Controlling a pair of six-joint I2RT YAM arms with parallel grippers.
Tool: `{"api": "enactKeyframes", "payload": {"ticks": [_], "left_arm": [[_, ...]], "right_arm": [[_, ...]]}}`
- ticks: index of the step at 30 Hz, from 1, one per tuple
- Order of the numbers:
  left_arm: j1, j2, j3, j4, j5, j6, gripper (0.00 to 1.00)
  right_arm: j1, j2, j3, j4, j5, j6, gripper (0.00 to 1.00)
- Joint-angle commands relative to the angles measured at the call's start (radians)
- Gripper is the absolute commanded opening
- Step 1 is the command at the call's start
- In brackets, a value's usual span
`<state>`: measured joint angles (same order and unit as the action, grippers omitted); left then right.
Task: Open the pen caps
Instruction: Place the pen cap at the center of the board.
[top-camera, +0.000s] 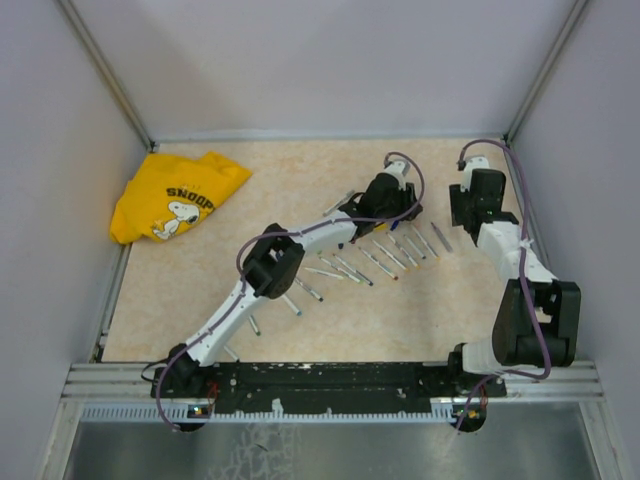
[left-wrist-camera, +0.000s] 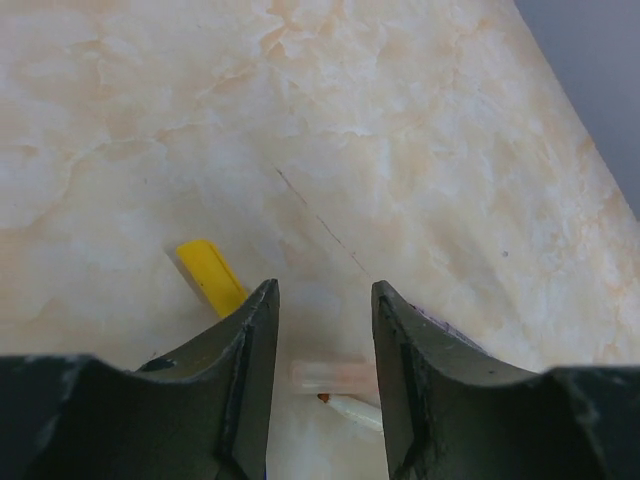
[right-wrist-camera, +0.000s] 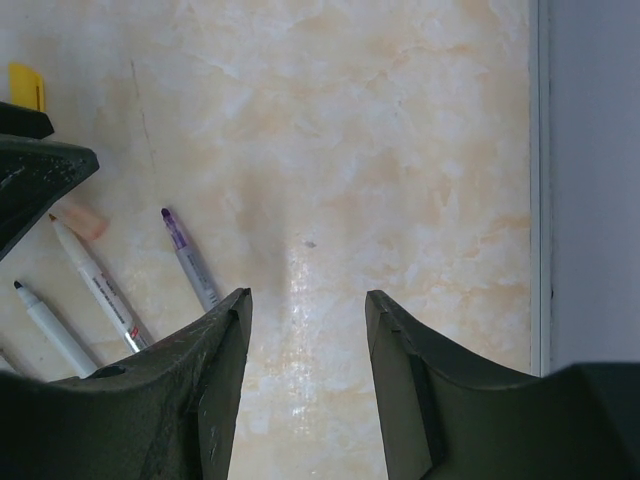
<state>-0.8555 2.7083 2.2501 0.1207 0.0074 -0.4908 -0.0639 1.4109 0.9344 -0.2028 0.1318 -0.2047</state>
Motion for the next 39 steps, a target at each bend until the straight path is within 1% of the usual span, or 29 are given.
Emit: {"api": "enactKeyframes", "payload": {"ticks": [1, 4, 7, 9, 11, 13, 15, 18, 20, 23, 26, 30, 39], "left_arm": [[0.005, -0.144, -0.069, 0.071, 0.002, 0.065, 0.48], [0.004, -0.244, -0.178, 0.114, 0.043, 0.082, 0.49], [0.005, -0.378, -0.336, 0.206, 0.097, 0.133, 0.52], [0.01, -0.474, -0.47, 0.267, 0.121, 0.192, 0.54], [0.023, -0.593, -0.605, 0.332, 0.165, 0.284, 0.6], [0.052, -0.691, -0.74, 0.36, 0.179, 0.334, 0.65], [0.11, -0.772, -0.845, 0.358, 0.224, 0.35, 0.67], [0.216, -0.837, -0.924, 0.265, 0.28, 0.338, 0.68], [0.278, -0.856, -0.939, 0.182, 0.302, 0.351, 0.69], [0.326, -0.855, -0.923, 0.037, 0.292, 0.414, 0.7], [0.335, -0.834, -0.891, -0.076, 0.231, 0.483, 0.71], [0.337, -0.78, -0.82, -0.188, 0.165, 0.532, 0.72], [0.337, -0.66, -0.661, -0.318, 0.102, 0.577, 0.74]], "right_arm": [[-0.008, -0.048, 0.001, 0.036, -0.014, 0.011, 0.49], [-0.009, -0.053, -0.002, 0.035, -0.031, 0.007, 0.49], [-0.008, -0.059, -0.005, 0.031, -0.056, 0.003, 0.49], [-0.008, -0.066, -0.006, 0.027, -0.076, -0.002, 0.49], [-0.008, -0.073, -0.006, 0.014, -0.109, -0.016, 0.49], [-0.007, -0.084, -0.007, -0.003, -0.161, -0.051, 0.49], [-0.006, -0.1, -0.006, -0.044, -0.252, -0.125, 0.49], [0.02, -0.123, -0.017, -0.099, -0.38, -0.201, 0.49], [0.062, -0.124, -0.017, -0.113, -0.39, -0.23, 0.5], [0.098, -0.106, -0.011, -0.133, -0.4, -0.256, 0.52], [0.115, -0.092, -0.003, -0.153, -0.426, -0.269, 0.54], [0.121, -0.096, -0.005, -0.165, -0.465, -0.277, 0.57], [0.12, -0.102, -0.006, -0.171, -0.491, -0.281, 0.6]]}}
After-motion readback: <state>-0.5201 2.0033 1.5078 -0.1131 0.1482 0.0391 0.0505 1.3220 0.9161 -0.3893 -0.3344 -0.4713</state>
